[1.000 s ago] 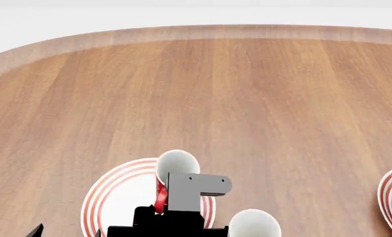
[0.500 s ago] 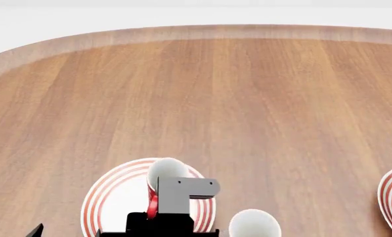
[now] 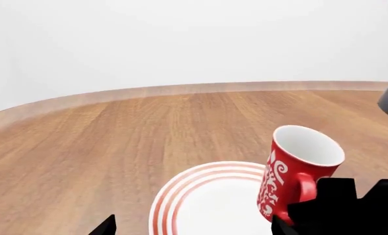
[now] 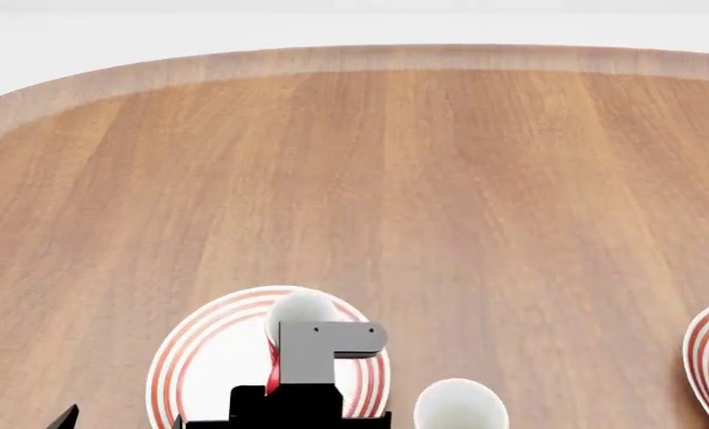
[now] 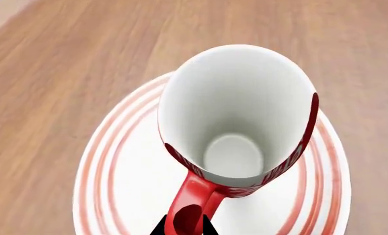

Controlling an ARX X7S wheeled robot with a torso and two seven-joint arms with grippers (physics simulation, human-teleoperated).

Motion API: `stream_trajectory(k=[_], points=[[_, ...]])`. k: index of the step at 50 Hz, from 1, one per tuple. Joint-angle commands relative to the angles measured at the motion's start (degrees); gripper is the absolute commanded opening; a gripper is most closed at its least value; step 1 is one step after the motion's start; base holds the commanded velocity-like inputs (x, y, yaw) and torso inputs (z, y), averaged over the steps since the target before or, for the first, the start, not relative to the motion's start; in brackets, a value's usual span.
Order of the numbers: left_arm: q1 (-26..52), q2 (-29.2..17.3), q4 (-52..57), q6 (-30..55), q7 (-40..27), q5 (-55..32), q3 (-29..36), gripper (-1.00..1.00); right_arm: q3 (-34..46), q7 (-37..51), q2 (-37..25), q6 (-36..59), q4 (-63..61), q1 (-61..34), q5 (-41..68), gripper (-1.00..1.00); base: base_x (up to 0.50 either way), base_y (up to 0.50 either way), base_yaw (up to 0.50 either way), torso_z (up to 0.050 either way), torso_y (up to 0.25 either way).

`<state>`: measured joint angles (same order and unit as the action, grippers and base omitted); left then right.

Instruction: Put the red mug on the left plate.

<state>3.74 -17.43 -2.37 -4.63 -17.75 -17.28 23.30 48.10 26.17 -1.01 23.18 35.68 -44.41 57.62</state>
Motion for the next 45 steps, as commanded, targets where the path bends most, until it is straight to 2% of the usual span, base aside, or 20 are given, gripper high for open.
stream_trajectory(k=[1,10,33,45], points=[[0.0,-0.1,0.1,0.0,-0.1,-0.1,0.2,1.0,4.8,-1.1,0.8,-3.7,5.2,-2.4,2.2,-1.0,0.0,0.0,0.0,0.0,0.0],[0.1,-0.2,0.0,-0.1,-0.2,-0.2,0.3,1.0,10.0,-1.1,0.8,-6.7,8.0,-3.9,6.7,-1.0,0.0,0.0,0.0,0.0,0.0],[0.3,-0.3,-0.1,-0.1,-0.4,-0.6,0.5,1.0,30.9,-1.4,1.0,-17.0,14.4,-9.1,25.1,-1.0,0.0,0.0,0.0,0.0,0.0],[0.1,-0.5,0.2,-0.1,-0.7,-0.6,0.7,1.0,37.9,-1.6,1.0,-20.2,15.1,-10.3,31.5,-1.0,0.0,0.0,0.0,0.0,0.0]])
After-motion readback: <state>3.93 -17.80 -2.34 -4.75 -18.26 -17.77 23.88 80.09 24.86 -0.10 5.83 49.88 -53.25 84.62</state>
